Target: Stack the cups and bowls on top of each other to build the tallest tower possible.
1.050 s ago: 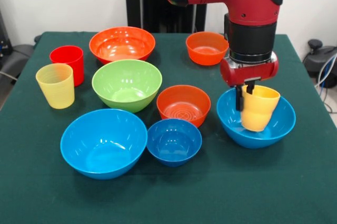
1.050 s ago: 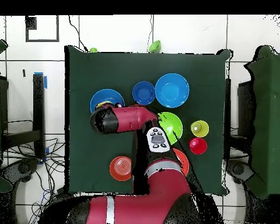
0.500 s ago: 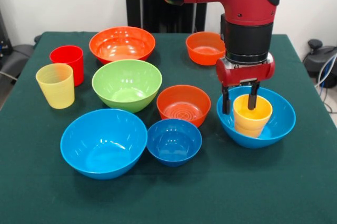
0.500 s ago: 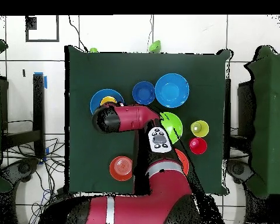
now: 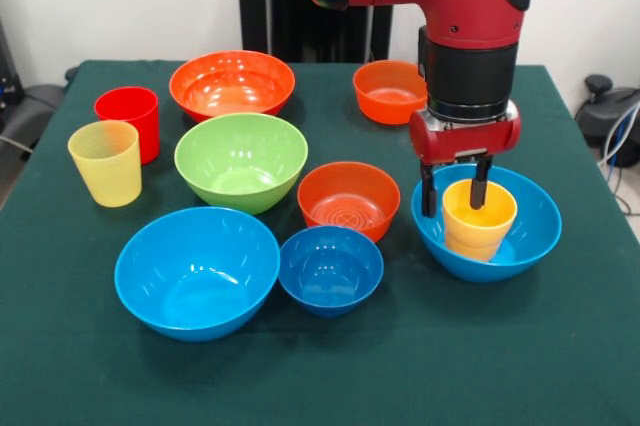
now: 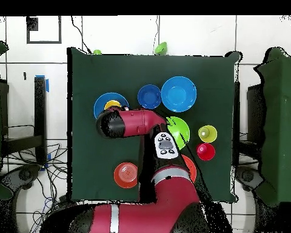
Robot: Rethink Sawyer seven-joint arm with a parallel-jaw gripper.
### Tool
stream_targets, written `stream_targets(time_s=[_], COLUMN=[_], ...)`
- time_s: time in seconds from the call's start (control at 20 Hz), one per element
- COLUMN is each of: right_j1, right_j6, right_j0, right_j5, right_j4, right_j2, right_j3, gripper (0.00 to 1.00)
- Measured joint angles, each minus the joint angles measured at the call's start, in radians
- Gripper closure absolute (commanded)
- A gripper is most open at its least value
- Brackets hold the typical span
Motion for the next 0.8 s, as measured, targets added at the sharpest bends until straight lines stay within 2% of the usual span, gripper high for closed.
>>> stream_targets(time_s=[0.3, 0.8], right_j1=[-0.004, -0.199], right_j6=[0.0, 0.0], right_j0=[0.0, -0.008], right_j5=[0.001, 0.181], right_j4=[0.0, 0.028], right_j2=[0.0, 0.002], right_j3=[0.001, 0.066], gripper=[0.0, 0.0])
